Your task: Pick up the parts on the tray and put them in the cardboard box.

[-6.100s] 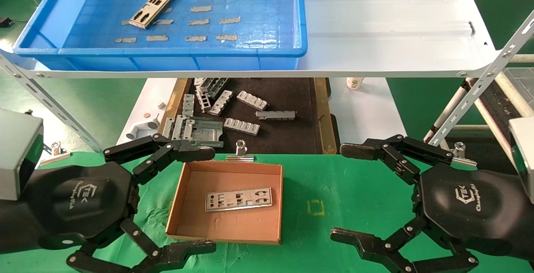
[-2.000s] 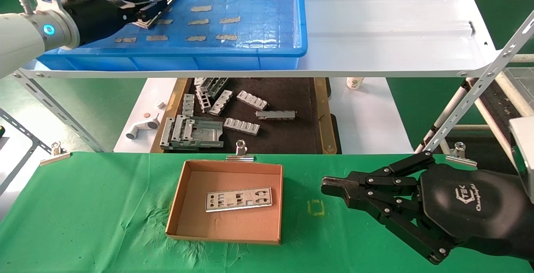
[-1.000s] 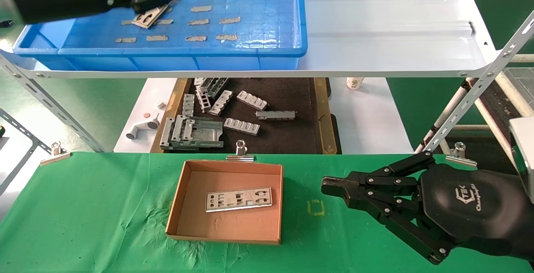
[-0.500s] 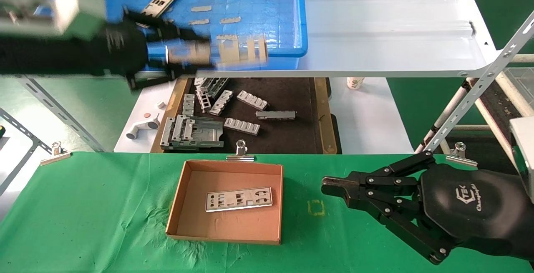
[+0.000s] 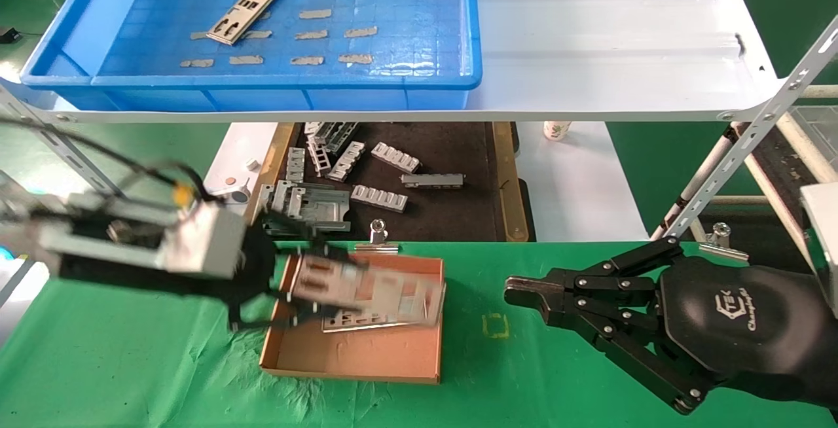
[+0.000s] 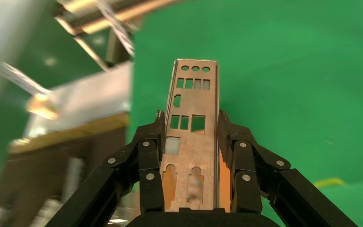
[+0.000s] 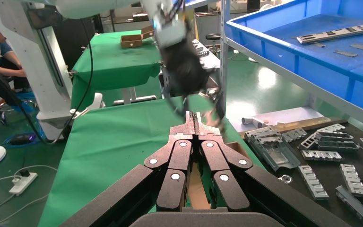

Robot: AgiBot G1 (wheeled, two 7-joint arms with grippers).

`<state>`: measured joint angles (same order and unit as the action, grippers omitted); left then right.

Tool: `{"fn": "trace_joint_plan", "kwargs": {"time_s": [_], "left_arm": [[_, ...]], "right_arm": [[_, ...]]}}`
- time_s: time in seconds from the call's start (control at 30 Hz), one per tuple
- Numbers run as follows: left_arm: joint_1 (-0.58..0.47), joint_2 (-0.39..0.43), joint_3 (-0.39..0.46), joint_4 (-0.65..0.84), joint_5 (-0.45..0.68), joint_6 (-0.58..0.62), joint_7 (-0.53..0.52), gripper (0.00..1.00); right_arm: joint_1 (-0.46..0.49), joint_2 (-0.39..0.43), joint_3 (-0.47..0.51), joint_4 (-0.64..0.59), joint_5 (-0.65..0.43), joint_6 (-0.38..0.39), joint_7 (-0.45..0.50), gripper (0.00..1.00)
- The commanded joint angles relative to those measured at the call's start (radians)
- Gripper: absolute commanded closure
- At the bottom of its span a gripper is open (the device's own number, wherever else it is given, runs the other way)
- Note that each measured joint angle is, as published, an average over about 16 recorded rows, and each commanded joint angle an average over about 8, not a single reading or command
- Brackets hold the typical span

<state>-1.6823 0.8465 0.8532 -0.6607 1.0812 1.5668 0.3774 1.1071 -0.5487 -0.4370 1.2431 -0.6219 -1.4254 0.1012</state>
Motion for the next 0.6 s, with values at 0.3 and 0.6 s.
{"fn": "trace_joint_plan", "kwargs": {"time_s": [0.3,0.6], "left_arm": [[0.08,0.071,0.071,0.102,0.04,-0.11,0.071,1.0],[0.108,0.136,0.087,0.214,0.074,-0.187,0.114,1.0]], "right_arm": [[0.0,0.0,0.0,0.0,0.0,0.0,0.0,1.0],[0.0,0.0,0.0,0.0,0.0,0.0,0.0,1.0]]}}
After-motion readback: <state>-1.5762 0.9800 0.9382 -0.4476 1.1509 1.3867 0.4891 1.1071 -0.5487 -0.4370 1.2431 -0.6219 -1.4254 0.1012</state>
